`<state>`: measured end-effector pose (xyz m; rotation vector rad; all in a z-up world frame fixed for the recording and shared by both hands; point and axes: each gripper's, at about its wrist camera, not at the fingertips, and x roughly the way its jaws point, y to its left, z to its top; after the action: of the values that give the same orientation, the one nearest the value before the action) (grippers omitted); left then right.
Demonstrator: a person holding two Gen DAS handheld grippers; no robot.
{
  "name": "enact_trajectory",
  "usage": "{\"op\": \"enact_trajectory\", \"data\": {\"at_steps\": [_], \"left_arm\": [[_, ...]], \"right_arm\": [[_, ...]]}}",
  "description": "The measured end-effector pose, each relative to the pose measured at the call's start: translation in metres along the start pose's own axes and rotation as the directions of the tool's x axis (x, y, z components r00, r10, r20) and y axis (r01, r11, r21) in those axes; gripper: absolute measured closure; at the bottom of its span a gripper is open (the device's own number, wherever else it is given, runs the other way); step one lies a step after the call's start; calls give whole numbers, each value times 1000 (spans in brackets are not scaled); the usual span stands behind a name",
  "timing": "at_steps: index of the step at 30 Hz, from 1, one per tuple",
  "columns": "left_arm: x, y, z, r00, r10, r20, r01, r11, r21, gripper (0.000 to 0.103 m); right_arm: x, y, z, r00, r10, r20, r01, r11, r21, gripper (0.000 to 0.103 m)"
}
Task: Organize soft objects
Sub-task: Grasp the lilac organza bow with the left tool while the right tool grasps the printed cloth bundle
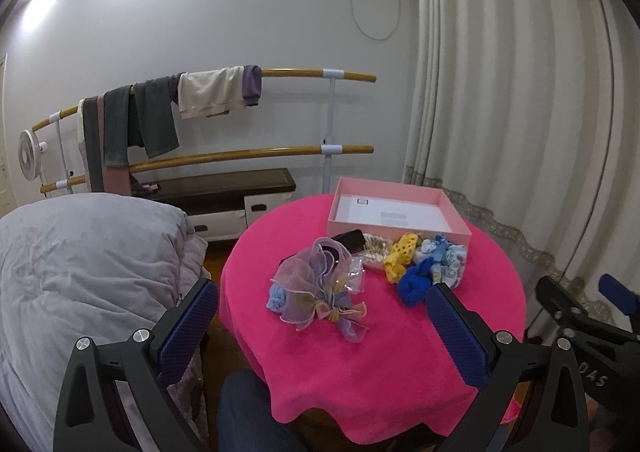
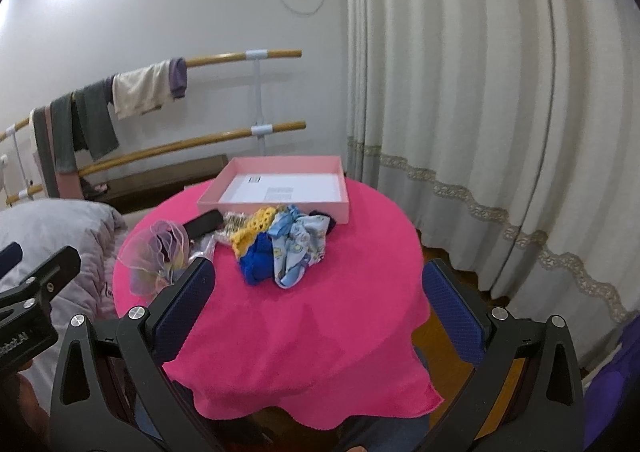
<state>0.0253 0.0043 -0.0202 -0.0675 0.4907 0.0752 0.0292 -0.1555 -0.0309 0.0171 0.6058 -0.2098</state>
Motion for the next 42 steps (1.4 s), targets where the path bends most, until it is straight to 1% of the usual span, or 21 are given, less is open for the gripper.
{"op": "enact_trajectory", "data": {"at_steps": [3,5,6,8,9,11,14,19,23,26,29,32,36,39,40,42], "left_arm": [[12,1,-1,1000,4,9,-4,1000,15,0],[26,1,-6,1000,30,0,-30,999,30,0],[37,2,-9,999,42,-21,-42,999,32,0],[57,7,-13,997,38,-73,-37,999,14,0],[65,8,-13,995,38,-90,-37,999,5,0],[81,10,-13,992,56,-116,-57,998,-10,0],[106,8,-8,985,67,-162,-69,998,-9,0],[141,-4,1,976,90,-199,-92,996,-3,0],[177,-19,2,961,137,-240,-138,990,16,0],[208,-25,5,946,184,-265,-190,982,3,0],[233,-28,8,936,218,-277,-229,973,-8,0],[256,-31,8,928,245,-280,-257,966,-5,0],[285,-31,-2,914,258,-314,-268,963,11,0],[303,-19,-9,906,257,-336,-272,962,1,0],[310,-14,-10,907,248,-341,-267,964,-8,0],[318,-4,-9,916,219,-337,-242,970,-27,0]], "right_arm": [[12,7,0,1000,18,2,-18,1000,-19,0],[20,10,-1,1000,22,1,-22,999,-30,0],[28,10,-2,1000,30,-9,-30,999,-39,0],[42,11,-4,998,41,-38,-43,998,-48,0],[53,10,-5,997,52,-65,-54,998,-43,0],[65,7,-8,994,62,-92,-66,997,-37,0],[83,6,-10,988,81,-131,-87,995,-42,0],[112,0,-4,977,128,-172,-137,990,-37,0],[141,-12,-4,964,157,-217,-162,987,-9,0],[167,-26,-4,948,184,-258,-183,983,27,0],[186,-34,-2,936,209,-284,-205,978,44,1],[202,-34,0,927,228,-298,-227,973,41,1],[214,-26,-2,917,242,-316,-237,970,56,1],[219,-23,-6,915,237,-327,-227,971,68,2],[220,-22,-6,916,230,-329,-219,973,72,2],[222,-21,-7,919,209,-334,-193,978,82,2]]}}
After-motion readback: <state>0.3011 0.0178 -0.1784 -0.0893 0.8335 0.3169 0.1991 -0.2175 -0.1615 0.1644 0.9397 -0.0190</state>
